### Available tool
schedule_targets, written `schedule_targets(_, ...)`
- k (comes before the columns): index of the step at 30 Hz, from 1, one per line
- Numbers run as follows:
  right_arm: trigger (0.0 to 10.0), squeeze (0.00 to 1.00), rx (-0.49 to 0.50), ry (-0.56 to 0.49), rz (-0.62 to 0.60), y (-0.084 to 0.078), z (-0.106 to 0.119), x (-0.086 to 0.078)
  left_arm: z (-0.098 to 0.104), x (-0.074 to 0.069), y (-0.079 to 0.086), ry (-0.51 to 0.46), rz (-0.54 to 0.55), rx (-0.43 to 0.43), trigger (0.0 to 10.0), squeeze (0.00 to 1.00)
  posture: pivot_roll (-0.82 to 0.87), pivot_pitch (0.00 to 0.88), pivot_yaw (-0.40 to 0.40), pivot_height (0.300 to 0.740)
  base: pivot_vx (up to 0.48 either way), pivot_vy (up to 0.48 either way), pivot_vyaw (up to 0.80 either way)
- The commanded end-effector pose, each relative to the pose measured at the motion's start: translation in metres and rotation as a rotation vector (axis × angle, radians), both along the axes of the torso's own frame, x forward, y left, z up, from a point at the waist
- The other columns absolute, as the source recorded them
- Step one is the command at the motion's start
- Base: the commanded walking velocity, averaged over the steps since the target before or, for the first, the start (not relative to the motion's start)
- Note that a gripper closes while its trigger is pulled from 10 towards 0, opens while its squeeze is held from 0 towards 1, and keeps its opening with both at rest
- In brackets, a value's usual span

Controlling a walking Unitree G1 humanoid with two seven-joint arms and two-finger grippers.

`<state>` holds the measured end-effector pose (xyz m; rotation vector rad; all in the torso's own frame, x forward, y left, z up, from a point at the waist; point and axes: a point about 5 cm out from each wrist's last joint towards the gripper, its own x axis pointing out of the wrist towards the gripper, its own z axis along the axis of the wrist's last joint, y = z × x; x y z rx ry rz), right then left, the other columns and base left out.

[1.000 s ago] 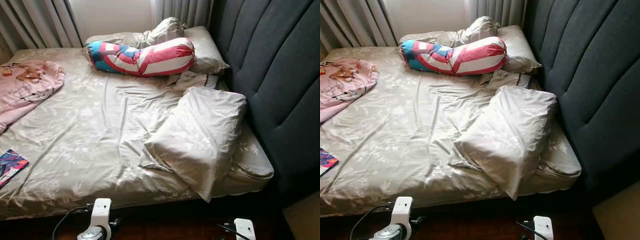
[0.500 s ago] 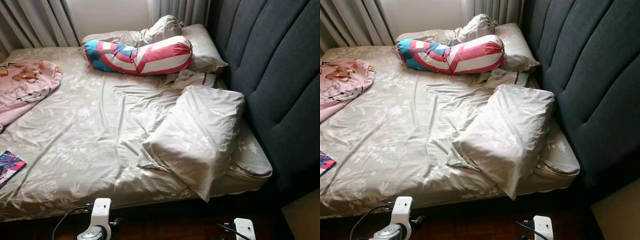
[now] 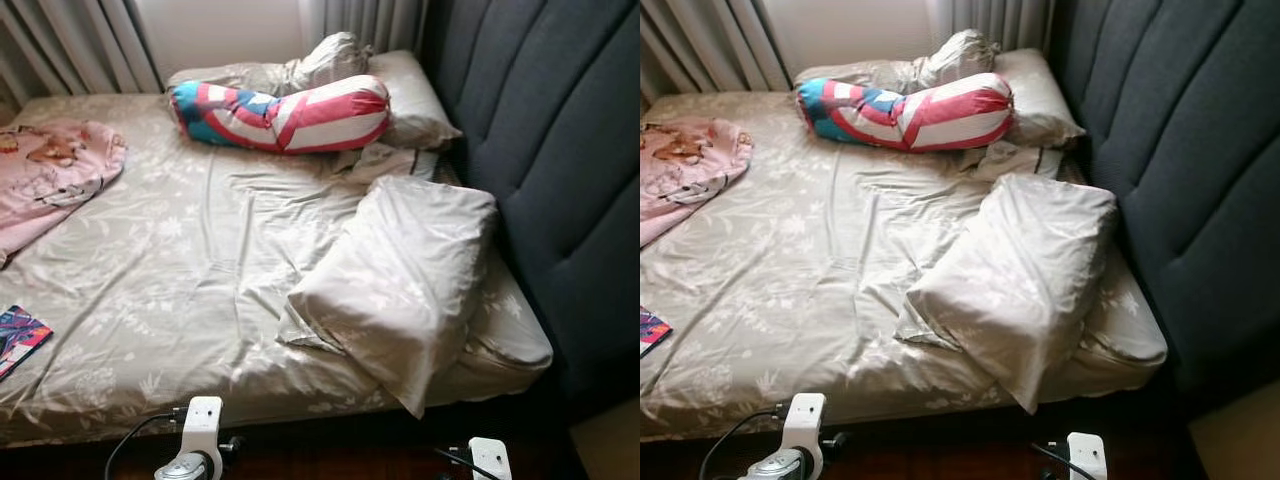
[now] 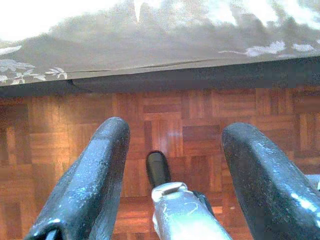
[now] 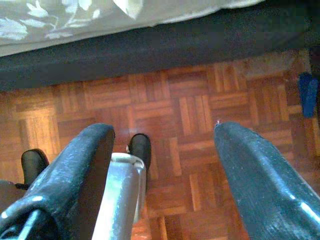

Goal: Clean up the room

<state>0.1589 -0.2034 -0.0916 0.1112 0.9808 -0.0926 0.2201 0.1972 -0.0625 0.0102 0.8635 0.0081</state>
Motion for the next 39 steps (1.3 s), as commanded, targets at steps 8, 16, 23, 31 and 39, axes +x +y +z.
schedule_targets(8, 10.0, 0.0, 0.004, 0.007, -0.007, 0.0, -0.001, -0.002, -0.003, -0.005, 0.002, 0.022, 0.006, 0.005, 10.0, 0.0, -0.02, 0.083, -0.023, 0.737, 0.315, 0.0, 0.0)
schedule_targets(16, 10.0, 0.0, 0.004, 0.007, -0.007, 0.0, -0.001, -0.002, -0.003, -0.005, 0.002, 0.022, 0.006, 0.005, 10.0, 0.0, -0.02, 0.083, -0.023, 0.737, 0.315, 0.0, 0.0)
schedule_targets(23, 10.0, 0.0, 0.004, 0.007, -0.007, 0.0, -0.001, -0.002, -0.003, -0.005, 0.002, 0.022, 0.006, 0.005, 10.0, 0.0, -0.02, 0.083, -0.023, 0.737, 0.315, 0.0, 0.0)
schedule_targets(31, 10.0, 0.0, 0.021, -0.174, -0.089, -0.003, 0.007, 0.004, 0.005, 0.0, 0.0, -0.16, 0.016, -0.02, 10.0, 0.0, -0.04, 0.076, -0.033, 0.737, 0.276, 0.0, 0.0)
schedule_targets(39, 10.0, 0.0, -0.037, -0.74, -0.01, 0.009, 0.077, 0.07, 0.033, 0.011, 0.015, -0.438, -0.011, 0.005, 10.0, 0.0, -0.06, 0.061, -0.027, 0.737, 0.0, 0.0, 0.0)
